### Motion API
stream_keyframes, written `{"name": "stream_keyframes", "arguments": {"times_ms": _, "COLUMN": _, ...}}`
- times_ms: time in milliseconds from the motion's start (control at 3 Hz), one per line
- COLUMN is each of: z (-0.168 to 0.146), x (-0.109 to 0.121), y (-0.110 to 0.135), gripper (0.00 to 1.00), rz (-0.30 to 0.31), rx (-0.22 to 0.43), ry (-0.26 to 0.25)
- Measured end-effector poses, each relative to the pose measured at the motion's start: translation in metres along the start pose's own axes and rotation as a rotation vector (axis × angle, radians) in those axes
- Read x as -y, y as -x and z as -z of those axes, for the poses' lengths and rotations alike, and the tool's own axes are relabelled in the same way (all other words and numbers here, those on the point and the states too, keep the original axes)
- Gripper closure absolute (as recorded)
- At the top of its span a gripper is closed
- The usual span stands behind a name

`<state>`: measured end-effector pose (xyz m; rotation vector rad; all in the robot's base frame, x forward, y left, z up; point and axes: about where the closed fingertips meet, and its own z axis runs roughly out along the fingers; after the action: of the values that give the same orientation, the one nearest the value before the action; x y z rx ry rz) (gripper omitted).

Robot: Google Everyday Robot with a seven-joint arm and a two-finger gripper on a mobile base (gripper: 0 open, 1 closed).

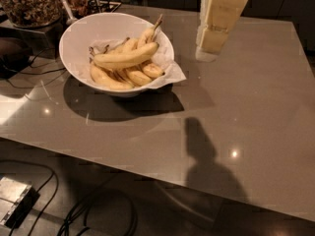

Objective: Pick banana from white bowl

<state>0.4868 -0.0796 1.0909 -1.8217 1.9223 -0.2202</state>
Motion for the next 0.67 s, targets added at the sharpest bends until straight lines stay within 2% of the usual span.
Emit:
{"name": "stream_keyframes", "arguments": {"times_ms": 333, "z": -0.008, "x": 0.010, "y": 0.011, "gripper": 0.00, "rz": 0.012, "rx": 0.030, "ry": 0.005}}
{"name": "stream_keyframes", "arguments": {"times_ms": 667, "z": -0.042, "x": 0.030, "y": 0.029, "gripper": 0.00, "rz": 0.028, "rx": 0.033, "ry": 0.044}}
